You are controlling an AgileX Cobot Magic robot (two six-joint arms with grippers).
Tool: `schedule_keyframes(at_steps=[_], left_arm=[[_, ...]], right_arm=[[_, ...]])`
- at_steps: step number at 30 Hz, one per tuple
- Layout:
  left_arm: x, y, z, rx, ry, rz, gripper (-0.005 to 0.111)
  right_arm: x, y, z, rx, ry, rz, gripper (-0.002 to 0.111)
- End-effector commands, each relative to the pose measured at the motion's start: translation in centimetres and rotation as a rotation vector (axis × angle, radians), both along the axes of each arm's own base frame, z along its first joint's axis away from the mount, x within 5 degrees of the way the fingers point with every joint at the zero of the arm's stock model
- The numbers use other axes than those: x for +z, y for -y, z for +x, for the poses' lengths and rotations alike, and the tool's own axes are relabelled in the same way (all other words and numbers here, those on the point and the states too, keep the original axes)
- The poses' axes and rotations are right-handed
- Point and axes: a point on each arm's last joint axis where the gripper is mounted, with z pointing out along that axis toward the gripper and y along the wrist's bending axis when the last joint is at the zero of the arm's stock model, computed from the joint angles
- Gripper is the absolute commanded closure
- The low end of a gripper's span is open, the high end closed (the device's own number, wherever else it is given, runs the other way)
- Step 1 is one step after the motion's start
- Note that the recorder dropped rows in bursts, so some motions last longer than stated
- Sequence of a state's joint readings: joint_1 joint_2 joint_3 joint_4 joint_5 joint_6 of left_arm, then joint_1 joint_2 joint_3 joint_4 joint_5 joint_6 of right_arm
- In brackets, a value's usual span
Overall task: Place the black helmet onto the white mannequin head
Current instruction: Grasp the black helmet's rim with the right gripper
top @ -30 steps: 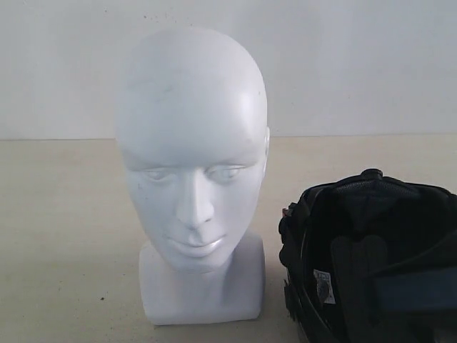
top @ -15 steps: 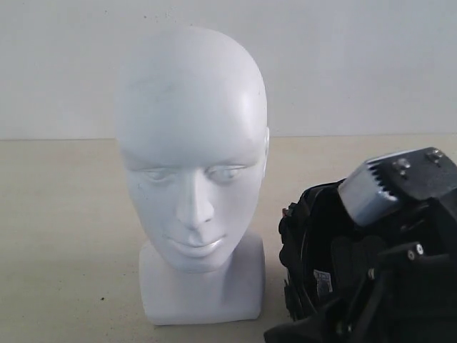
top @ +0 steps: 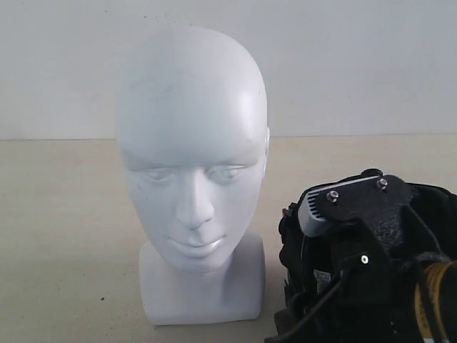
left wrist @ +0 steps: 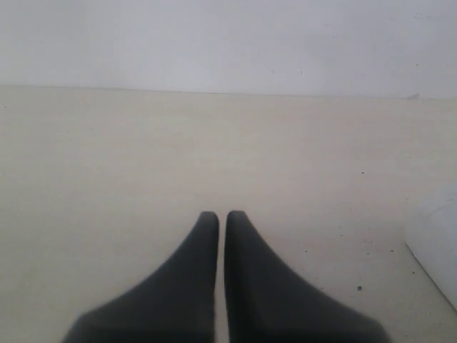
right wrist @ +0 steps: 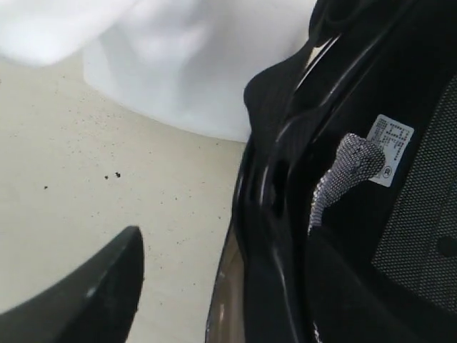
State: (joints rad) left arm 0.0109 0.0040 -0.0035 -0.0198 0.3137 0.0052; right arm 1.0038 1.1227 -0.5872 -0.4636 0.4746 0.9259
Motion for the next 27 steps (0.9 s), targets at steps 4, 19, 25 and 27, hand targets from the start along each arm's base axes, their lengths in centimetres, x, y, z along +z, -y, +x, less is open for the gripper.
schedule_keyframes(at_steps=[4,19,25,27], left_arm=[[-0.1,0.0,0.0,0.003,0.004,0.005,0.102],[-0.1,0.0,0.0,0.003,0.004,0.005,0.102],[-0.1,0.0,0.0,0.003,0.004,0.005,0.102],[-0.1,0.0,0.0,0.003,0.004,0.005,0.102]], right_arm=[[-1.7,-0.9,0.7,-0.028,-0.021,-0.028,0.046],[-4.1,-1.5,2.3,-0.141,-0.001,-0.113,0.046],[-4.5,-2.0,2.7,-0.154,0.017,-0.083,0.046],[-4.7,-1.9,2.9,-0.176,0.025,-0.101,0.046]])
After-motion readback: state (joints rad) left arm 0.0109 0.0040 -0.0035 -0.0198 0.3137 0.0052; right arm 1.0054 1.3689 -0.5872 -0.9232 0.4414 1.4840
